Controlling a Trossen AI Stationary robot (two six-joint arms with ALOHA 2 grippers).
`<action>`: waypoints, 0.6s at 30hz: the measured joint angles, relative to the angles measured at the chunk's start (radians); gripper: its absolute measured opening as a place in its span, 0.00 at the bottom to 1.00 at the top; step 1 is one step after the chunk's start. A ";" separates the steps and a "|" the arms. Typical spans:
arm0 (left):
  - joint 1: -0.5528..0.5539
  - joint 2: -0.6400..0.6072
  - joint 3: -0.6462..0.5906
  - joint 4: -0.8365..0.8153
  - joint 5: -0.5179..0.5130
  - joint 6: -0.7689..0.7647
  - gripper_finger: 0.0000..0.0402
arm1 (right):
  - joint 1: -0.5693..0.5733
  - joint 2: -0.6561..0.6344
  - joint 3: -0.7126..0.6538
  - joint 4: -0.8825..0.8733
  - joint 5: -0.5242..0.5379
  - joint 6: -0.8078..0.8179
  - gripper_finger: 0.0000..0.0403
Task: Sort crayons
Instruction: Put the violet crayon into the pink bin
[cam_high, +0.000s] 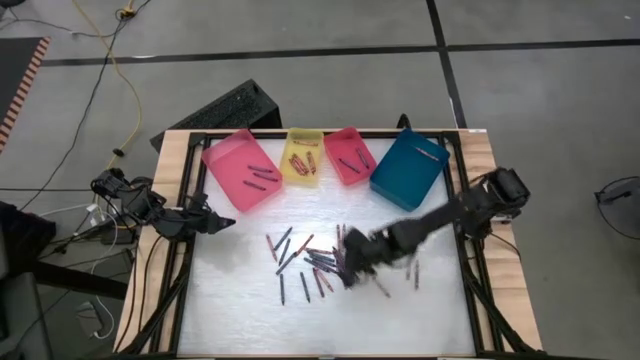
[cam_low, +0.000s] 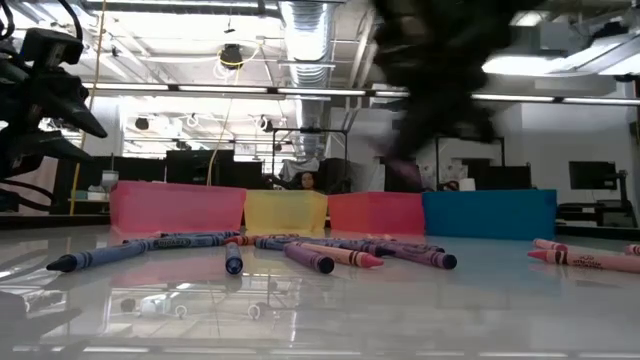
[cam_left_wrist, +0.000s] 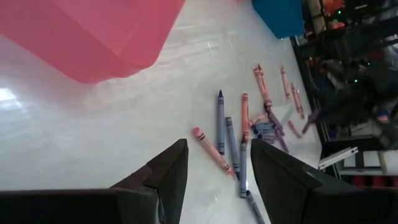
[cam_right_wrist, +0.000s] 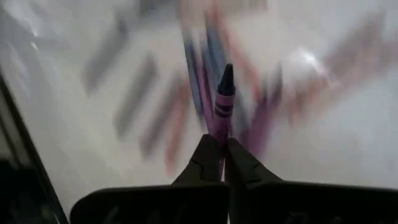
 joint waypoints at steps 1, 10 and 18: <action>0.000 0.000 0.000 0.000 0.004 0.002 0.41 | -0.044 0.000 0.004 0.046 0.000 -0.039 0.00; 0.000 0.000 0.000 0.000 0.022 0.039 0.41 | -0.345 0.036 0.100 0.333 -0.002 -0.333 0.00; 0.000 0.000 0.000 0.000 0.013 0.042 0.41 | -0.443 0.257 0.417 0.313 -0.003 -0.570 0.00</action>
